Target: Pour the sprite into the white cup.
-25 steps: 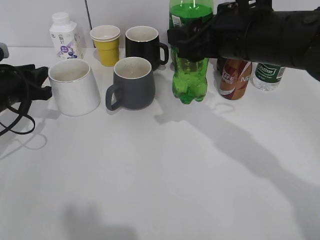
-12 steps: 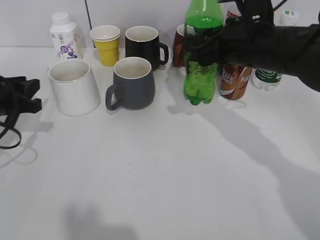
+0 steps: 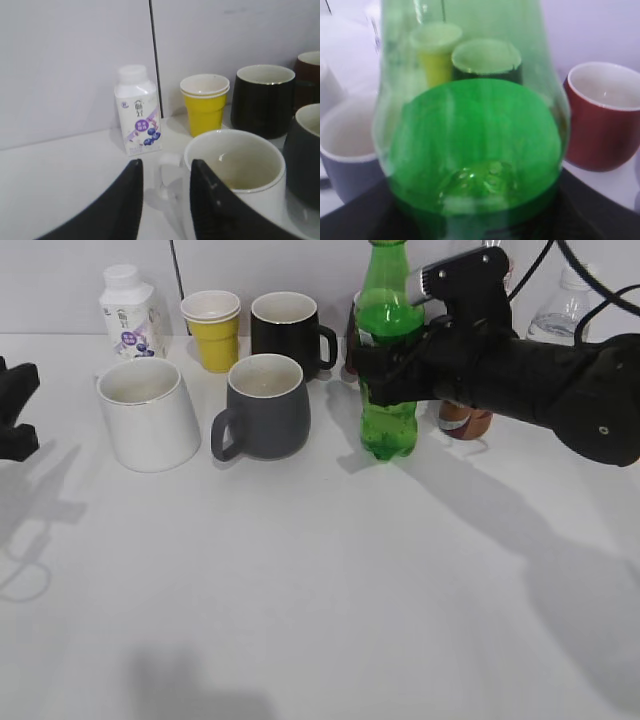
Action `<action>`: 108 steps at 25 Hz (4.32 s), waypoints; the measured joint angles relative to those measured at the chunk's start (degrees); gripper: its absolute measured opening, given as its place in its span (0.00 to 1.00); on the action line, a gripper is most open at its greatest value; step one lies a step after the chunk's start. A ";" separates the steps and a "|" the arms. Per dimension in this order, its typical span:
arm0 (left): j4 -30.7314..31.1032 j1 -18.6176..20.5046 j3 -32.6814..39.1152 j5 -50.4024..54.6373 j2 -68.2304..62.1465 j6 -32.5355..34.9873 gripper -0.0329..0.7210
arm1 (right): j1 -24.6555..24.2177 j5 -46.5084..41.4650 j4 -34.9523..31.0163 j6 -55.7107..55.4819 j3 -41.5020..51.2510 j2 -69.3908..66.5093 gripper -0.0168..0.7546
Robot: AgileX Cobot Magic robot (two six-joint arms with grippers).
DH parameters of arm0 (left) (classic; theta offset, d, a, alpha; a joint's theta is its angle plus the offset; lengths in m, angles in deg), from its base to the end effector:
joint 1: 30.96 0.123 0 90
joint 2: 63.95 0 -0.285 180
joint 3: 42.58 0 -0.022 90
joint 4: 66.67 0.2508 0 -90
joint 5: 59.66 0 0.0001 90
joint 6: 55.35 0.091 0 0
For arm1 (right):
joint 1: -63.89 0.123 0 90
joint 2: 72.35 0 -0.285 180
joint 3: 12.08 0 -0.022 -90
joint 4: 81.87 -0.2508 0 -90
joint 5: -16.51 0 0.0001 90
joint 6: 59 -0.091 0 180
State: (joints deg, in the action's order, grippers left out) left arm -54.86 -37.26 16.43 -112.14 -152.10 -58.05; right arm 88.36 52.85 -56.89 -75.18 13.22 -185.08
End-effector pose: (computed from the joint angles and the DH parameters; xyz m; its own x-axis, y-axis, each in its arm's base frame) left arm 0.2317 -0.0404 0.2007 -0.0697 0.0866 -0.9938 0.2754 0.9592 0.0642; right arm 0.3360 0.1779 0.1922 -0.1771 -0.1620 -0.9708 -0.6371 0.7706 -0.0124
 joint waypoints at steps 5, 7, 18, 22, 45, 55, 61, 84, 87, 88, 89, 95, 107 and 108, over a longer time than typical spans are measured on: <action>0.00 0.00 0.07 -0.33 2.44 0.00 0.38 | 0.00 4.84 0.00 0.78 0.00 -1.57 0.56; 0.02 0.00 0.07 -0.33 2.63 0.00 0.38 | 0.00 5.62 0.00 0.78 0.00 -1.68 0.56; 1.96 0.00 0.07 -0.33 2.69 0.00 0.38 | 0.00 13.18 -3.90 1.26 5.19 -2.21 0.59; 1.98 0.00 0.07 -0.33 2.69 0.00 0.38 | 0.00 15.49 -6.13 2.29 6.21 -2.34 0.76; -3.12 0.00 -5.29 38.49 25.41 -0.47 0.36 | 0.00 -8.36 -10.15 7.54 5.85 28.00 0.85; -5.42 0.00 -13.67 82.43 51.44 -0.60 0.71 | 0.24 -44.01 -7.56 7.43 5.79 51.94 0.80; -6.08 0.00 -13.73 97.03 64.74 -0.60 0.75 | 0.24 -71.85 -12.17 10.03 5.68 66.40 0.79; -8.14 0.00 -11.61 113.65 71.19 -0.64 0.76 | 0.24 -96.46 -22.10 16.18 23.32 99.59 0.79; -8.14 0.00 -11.61 113.65 71.19 -0.64 0.75 | 0.24 -96.19 -22.10 16.18 23.32 99.59 0.79; -8.14 0.00 -11.61 113.65 71.19 -0.64 0.75 | 0.24 -96.05 -22.10 16.18 23.32 99.59 0.79; -8.14 0.00 -11.61 113.65 71.19 -0.64 0.74 | 0.24 -96.05 -22.14 16.18 23.32 99.59 0.79; -8.14 0.06 -11.61 113.65 71.21 -0.64 0.67 | -5.12 -95.99 -22.20 16.18 23.32 99.59 0.79; -8.14 3.45 -11.56 113.59 80.77 -0.64 0.63 | -18.76 -95.91 -22.22 16.18 23.32 105.25 0.79; -8.14 3.46 -11.50 113.59 80.77 -0.64 0.63 | -18.76 -95.91 -22.22 16.18 23.32 105.25 0.79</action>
State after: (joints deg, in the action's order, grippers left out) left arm -62.99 -33.79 4.93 1.45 -71.32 -58.69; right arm 69.60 -43.07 -79.11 -59.00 36.54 -79.83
